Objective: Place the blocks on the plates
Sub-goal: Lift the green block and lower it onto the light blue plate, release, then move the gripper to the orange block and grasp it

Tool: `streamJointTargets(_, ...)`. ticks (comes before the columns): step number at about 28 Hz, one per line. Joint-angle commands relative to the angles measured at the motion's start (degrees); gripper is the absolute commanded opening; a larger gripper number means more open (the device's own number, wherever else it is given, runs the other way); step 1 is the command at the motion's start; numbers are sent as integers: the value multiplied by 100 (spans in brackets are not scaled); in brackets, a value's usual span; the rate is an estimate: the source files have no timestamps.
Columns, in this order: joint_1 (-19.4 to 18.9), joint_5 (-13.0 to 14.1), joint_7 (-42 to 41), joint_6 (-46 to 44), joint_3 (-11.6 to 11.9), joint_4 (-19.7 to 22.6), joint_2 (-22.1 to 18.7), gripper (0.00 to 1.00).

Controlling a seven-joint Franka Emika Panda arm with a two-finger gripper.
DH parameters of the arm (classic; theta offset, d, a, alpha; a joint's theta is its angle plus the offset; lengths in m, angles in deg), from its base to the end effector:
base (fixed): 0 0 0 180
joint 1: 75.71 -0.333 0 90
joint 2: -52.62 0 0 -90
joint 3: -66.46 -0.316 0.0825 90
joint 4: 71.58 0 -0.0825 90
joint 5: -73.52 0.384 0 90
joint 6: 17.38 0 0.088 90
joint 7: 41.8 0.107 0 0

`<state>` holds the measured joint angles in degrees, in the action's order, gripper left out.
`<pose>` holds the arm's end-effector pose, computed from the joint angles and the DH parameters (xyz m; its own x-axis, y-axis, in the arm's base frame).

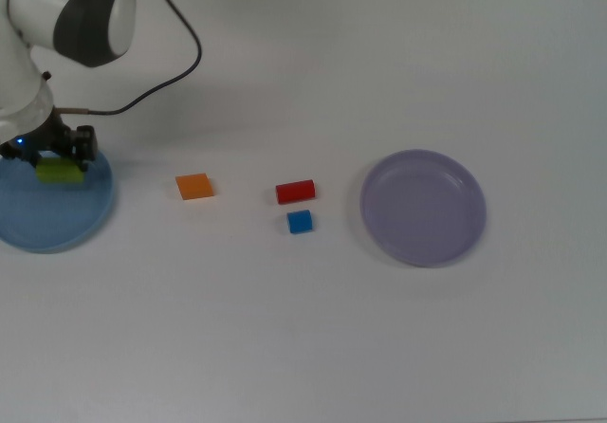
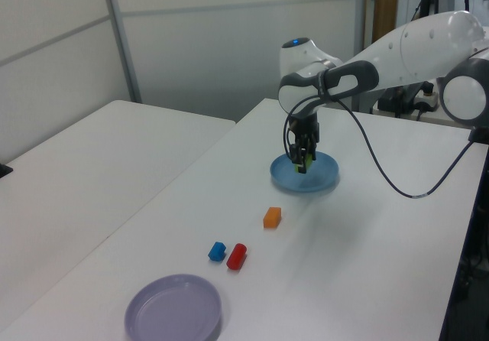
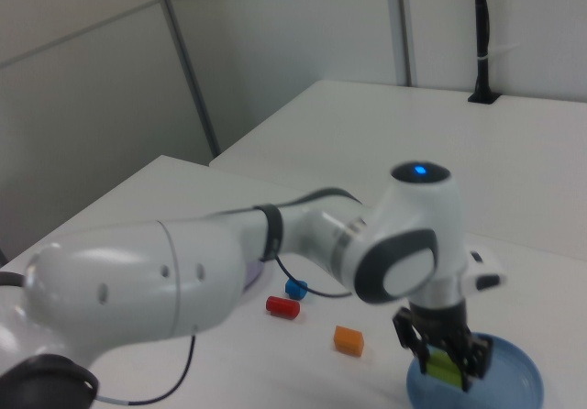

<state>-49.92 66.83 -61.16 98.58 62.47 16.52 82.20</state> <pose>0.6364 -0.2693 0.3530 0.9987 0.0001 -0.0510 0.0029 -0.9985 0.0552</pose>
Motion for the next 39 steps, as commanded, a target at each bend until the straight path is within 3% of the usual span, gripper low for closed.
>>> streamJointTargets(1,14,-25,-59,154,3,-127,206,19)
streamJointTargets(4,14,-7,-59,154,3,-127,206,23)
streamJointTargets(8,14,-7,-59,146,3,-118,206,37)
streamJointTargets(9,6,-7,-59,146,3,-118,206,43)
streamJointTargets(10,5,-7,-50,146,-5,-109,206,59)
streamJointTargets(11,5,-7,-50,146,-5,-101,206,68)
streamJointTargets(15,-21,-16,-50,146,-5,-57,197,89)
streamJointTargets(19,-38,-7,-42,137,-14,-57,188,100)
streamJointTargets(25,-65,28,-42,58,-76,-39,65,100)
streamJointTargets(30,-275,63,-33,-126,-155,250,-216,100)
streamJointTargets(34,-521,273,-6,-478,-190,356,-383,100)
streamJointTargets(39,-610,432,11,-760,-479,435,-489,100)
